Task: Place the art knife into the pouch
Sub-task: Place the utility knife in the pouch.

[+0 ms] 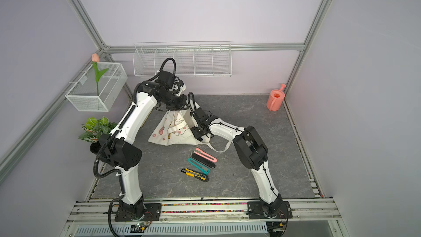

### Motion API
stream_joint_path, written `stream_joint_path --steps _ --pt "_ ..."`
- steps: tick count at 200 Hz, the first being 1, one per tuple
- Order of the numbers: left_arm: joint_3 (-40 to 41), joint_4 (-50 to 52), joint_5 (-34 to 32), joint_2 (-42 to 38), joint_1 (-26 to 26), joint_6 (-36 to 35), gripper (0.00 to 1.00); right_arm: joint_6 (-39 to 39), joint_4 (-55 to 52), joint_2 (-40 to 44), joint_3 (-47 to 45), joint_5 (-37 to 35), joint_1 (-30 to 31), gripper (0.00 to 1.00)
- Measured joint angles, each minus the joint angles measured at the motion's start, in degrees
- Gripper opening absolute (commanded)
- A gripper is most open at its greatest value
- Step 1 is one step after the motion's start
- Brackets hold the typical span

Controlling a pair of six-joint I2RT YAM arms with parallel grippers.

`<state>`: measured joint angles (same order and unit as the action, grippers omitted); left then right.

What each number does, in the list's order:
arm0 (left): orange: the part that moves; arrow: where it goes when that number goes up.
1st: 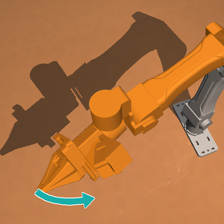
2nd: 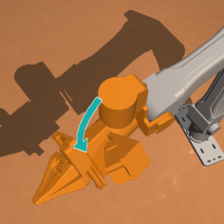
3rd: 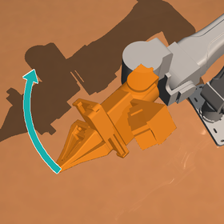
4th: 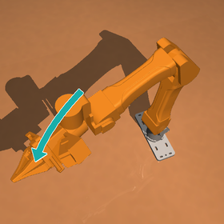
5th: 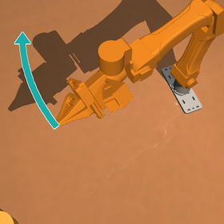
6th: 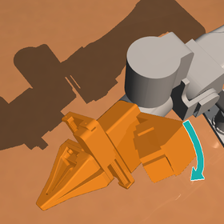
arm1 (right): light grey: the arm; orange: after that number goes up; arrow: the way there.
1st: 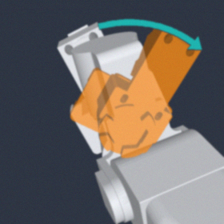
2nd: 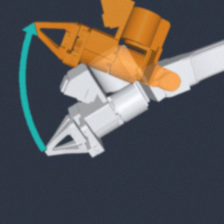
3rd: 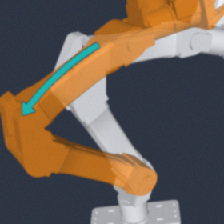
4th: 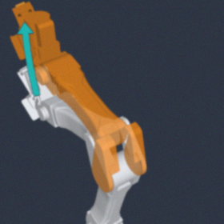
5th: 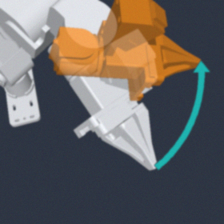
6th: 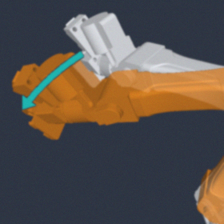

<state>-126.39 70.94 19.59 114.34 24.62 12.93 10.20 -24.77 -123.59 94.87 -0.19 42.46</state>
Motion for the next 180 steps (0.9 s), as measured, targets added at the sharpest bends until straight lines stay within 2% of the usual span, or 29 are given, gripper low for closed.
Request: stream_joint_path --steps 40,89,124,180 --pt "0.07 -1.22 -0.26 0.26 0.00 0.11 0.00 -0.61 -1.36 4.31 -2.99 0.37 0.09 0.68" --pt "0.07 -2.43 -0.28 2.12 0.11 0.35 0.00 -1.46 -1.92 19.06 -7.69 1.77 0.83 0.75" --pt "0.07 -3.21 -0.26 3.15 0.15 0.76 0.00 -1.62 -1.70 29.03 -13.46 2.14 1.81 0.76" --pt "-0.68 -3.32 -0.22 3.32 0.15 1.57 0.00 0.20 -3.41 39.80 -26.08 0.39 4.59 0.79"
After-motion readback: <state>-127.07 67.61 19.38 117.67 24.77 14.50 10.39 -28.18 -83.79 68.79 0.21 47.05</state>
